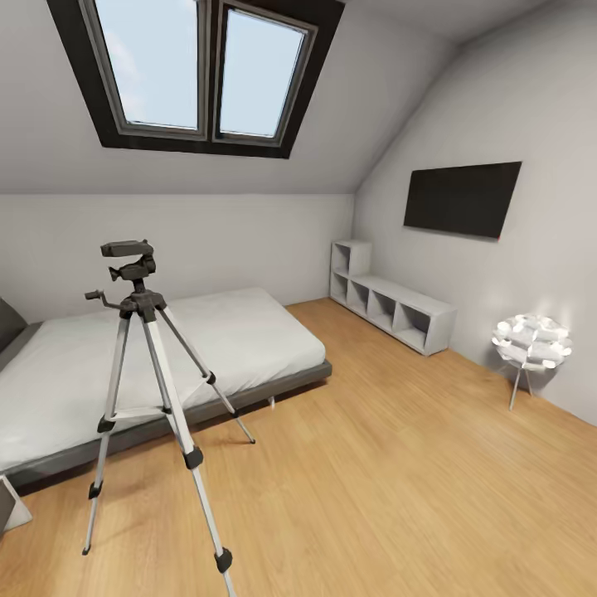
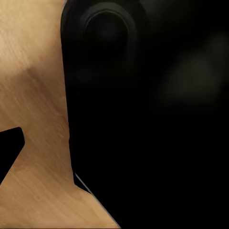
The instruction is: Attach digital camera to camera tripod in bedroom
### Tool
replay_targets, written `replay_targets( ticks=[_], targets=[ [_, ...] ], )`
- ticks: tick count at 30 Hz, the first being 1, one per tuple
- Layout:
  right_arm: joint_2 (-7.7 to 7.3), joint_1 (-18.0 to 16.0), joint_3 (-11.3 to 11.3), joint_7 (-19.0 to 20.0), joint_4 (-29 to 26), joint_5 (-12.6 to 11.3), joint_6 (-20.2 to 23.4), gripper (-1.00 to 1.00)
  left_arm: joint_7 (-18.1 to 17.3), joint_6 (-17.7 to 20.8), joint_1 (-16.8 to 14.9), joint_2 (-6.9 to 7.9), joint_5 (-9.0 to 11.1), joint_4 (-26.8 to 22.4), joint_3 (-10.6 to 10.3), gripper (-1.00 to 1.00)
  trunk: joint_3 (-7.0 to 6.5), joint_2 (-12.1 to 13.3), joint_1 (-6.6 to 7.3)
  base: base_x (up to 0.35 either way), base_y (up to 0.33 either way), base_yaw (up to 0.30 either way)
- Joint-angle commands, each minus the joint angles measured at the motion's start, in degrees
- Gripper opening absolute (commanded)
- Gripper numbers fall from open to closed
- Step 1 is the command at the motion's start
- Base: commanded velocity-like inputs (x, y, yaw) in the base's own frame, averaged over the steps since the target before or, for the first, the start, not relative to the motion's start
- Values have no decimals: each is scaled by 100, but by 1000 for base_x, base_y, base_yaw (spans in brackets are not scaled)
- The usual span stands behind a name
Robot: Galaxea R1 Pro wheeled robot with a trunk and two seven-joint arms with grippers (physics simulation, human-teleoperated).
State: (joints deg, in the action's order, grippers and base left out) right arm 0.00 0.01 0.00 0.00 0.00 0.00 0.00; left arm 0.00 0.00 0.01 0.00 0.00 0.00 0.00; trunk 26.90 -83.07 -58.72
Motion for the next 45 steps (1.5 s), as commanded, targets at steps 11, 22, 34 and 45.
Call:
replay_targets(
  ticks=[11,22,34,45],
  targets=[
    [-36,-10,28,26,-24,41,-142,100,-88,-75,41,-109,44,-156,110,100,3,-1,0,0,0,0],
    [-28,-10,-26,-35,-27,-27,-312,100,-79,-368,43,-115,70,-369,115,100,3,-1,0,0,0,0],
    [-26,-10,-37,-44,-27,-26,-360,100,-79,-378,43,-121,71,-369,119,100,-28,-1,0,0,0,-135],
    [-27,-10,-39,-44,-26,-26,-360,100,-79,-378,43,-121,73,-369,122,100,-68,-1,0,0,0,-215]
  ],
)
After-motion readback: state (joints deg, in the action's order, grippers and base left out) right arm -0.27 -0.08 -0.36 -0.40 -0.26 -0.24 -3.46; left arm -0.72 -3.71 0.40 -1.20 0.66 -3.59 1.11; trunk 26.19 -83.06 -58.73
